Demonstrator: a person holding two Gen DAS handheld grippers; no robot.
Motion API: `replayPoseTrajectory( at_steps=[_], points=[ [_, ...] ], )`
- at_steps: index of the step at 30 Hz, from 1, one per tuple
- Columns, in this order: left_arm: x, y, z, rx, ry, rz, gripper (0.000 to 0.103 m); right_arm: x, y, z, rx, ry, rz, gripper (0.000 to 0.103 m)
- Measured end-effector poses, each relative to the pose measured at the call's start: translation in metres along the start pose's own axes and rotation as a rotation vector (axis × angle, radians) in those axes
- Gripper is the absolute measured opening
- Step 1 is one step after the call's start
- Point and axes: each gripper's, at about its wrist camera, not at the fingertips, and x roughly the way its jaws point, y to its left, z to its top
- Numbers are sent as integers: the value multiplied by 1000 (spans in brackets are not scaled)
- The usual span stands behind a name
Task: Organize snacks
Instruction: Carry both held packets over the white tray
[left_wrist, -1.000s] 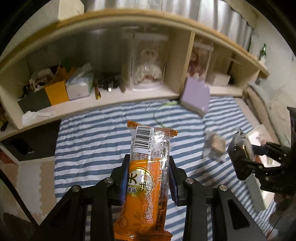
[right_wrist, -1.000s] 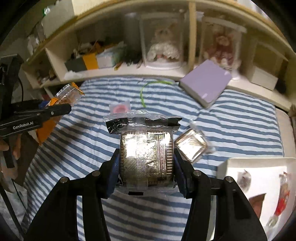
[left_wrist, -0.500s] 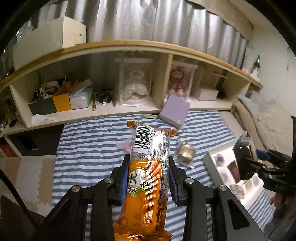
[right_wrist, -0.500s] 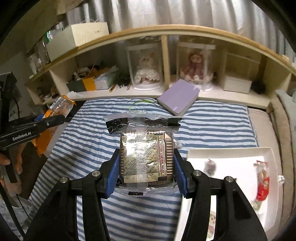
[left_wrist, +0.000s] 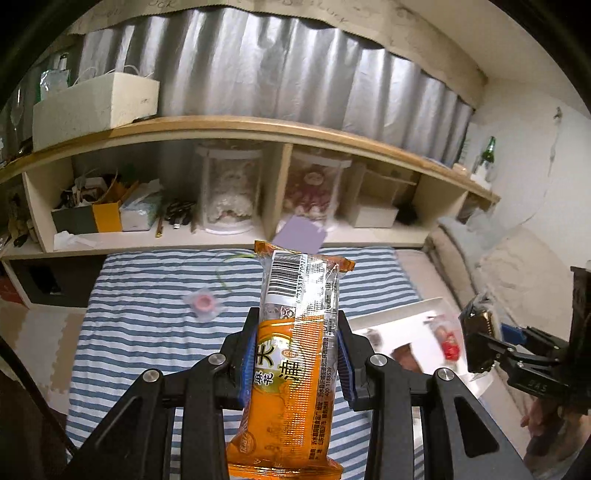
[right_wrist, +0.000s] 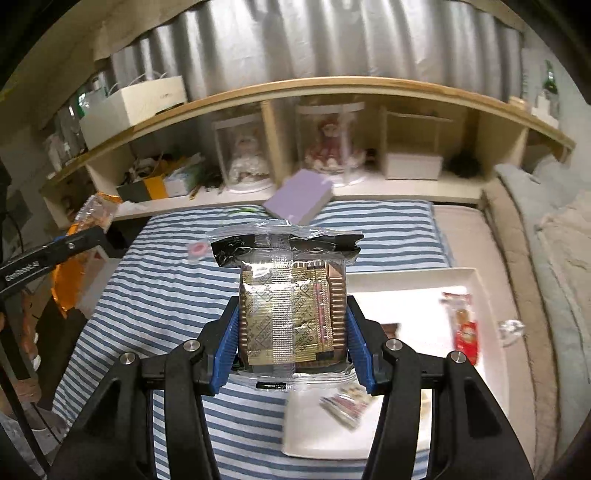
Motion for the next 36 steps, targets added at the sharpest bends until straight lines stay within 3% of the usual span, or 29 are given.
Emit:
replayPoseTrajectory(
  at_steps=[6,15,25,29,36],
  points=[
    [13,-38,-13,-8,15,-62,36,-22,-39,-13,11,-4,-58,54],
    [78,-96,-21,-49,88,-183,36,-34,-110,-39,61,10,-138,54],
    [205,-156,-25,-168,219,-358,36,-23,-173,-60,119,37,-173,54],
    [269,-183,-36,-251,291,-478,36,-15,-195,-68,153,46,-160,54],
    [394,-197,-53,-416,409,-512,36,6,-222,-72,173,70,-154,54]
  ],
)
